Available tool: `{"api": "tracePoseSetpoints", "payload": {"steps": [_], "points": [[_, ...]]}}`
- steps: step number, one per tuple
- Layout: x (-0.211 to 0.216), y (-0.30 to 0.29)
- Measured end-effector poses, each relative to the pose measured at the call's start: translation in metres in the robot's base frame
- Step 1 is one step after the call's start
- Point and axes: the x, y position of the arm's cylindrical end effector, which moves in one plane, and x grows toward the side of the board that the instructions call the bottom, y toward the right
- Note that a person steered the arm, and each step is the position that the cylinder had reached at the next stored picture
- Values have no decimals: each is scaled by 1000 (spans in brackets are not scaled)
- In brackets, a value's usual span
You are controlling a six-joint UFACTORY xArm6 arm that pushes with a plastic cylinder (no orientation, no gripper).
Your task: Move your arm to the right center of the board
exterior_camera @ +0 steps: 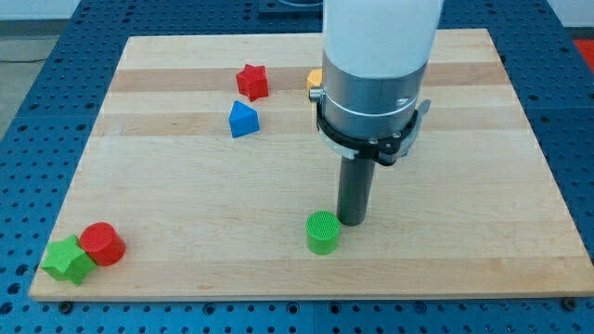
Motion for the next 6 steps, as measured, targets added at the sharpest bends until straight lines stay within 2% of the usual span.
{"api": "tracePoseSetpoints", "payload": {"steps": [4, 5, 6], "points": [[19, -35], [19, -10], [15, 57]]}}
